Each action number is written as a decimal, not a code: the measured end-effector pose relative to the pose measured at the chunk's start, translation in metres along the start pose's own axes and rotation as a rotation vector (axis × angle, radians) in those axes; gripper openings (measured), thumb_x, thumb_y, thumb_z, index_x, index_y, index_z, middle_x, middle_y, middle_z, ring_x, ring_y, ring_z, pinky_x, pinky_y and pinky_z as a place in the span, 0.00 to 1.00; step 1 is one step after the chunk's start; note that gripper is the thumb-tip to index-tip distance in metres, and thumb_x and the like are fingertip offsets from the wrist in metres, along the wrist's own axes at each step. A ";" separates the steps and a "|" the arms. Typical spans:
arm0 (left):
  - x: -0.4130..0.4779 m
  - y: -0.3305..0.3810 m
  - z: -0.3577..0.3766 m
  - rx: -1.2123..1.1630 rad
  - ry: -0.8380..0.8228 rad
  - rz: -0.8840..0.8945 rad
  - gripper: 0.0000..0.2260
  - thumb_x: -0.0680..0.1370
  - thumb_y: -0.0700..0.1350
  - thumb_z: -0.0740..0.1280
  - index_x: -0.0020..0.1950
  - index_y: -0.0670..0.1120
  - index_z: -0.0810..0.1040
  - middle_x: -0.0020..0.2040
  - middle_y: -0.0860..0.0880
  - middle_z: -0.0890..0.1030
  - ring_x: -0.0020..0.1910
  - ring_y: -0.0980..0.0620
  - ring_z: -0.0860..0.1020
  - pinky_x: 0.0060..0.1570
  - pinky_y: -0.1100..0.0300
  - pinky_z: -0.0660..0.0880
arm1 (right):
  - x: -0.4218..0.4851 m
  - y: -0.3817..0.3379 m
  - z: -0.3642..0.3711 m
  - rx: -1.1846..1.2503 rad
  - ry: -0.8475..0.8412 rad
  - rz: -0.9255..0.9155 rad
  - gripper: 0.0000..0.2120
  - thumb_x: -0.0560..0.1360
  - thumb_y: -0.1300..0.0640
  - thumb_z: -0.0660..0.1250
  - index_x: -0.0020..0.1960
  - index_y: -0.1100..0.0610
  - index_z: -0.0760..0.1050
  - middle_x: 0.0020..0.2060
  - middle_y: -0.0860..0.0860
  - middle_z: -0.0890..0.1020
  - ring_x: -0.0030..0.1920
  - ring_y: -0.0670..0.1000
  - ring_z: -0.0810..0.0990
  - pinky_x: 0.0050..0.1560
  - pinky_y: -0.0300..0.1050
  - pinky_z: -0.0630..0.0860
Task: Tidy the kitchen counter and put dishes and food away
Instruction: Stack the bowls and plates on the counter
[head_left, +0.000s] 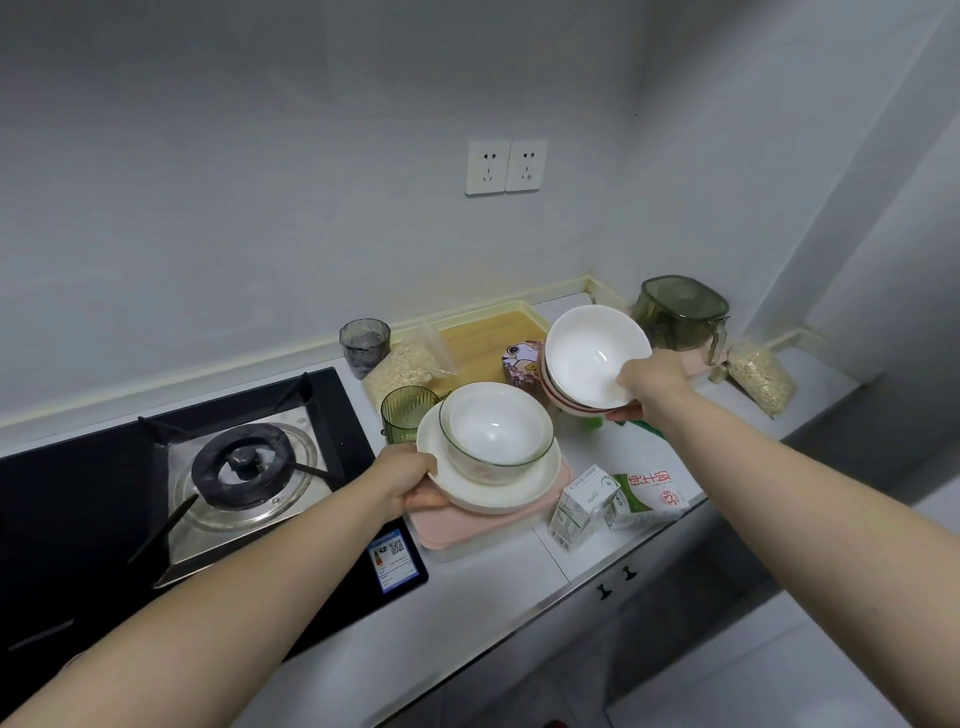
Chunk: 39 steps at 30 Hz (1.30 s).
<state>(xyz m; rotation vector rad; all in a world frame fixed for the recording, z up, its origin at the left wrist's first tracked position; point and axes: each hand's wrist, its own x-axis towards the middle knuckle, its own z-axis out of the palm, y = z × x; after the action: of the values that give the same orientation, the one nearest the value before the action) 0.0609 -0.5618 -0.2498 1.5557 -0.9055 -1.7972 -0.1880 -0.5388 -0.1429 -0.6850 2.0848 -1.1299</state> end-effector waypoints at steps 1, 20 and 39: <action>0.001 0.000 0.001 0.007 0.002 0.000 0.16 0.74 0.27 0.57 0.60 0.37 0.73 0.41 0.40 0.80 0.37 0.44 0.80 0.26 0.51 0.79 | -0.001 0.000 0.002 -0.012 -0.005 -0.004 0.20 0.76 0.69 0.58 0.67 0.64 0.66 0.57 0.61 0.74 0.51 0.66 0.78 0.33 0.57 0.79; 0.011 -0.001 -0.007 0.409 -0.022 0.054 0.10 0.72 0.31 0.60 0.51 0.36 0.75 0.41 0.37 0.83 0.38 0.39 0.83 0.45 0.44 0.81 | -0.010 -0.005 0.029 -0.061 -0.168 -0.039 0.20 0.76 0.71 0.57 0.67 0.64 0.66 0.53 0.61 0.73 0.41 0.63 0.77 0.18 0.52 0.76; -0.047 0.096 0.028 0.435 -0.213 0.272 0.20 0.79 0.63 0.53 0.63 0.51 0.69 0.49 0.47 0.79 0.37 0.39 0.83 0.43 0.51 0.81 | -0.018 -0.011 0.044 -0.213 -0.413 -0.036 0.20 0.75 0.71 0.56 0.67 0.67 0.62 0.43 0.60 0.72 0.33 0.63 0.78 0.26 0.57 0.77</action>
<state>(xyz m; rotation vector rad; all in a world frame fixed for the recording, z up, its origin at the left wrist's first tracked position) 0.0402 -0.5783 -0.1430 1.4115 -1.6145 -1.6609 -0.1423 -0.5543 -0.1458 -0.9706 1.8526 -0.7138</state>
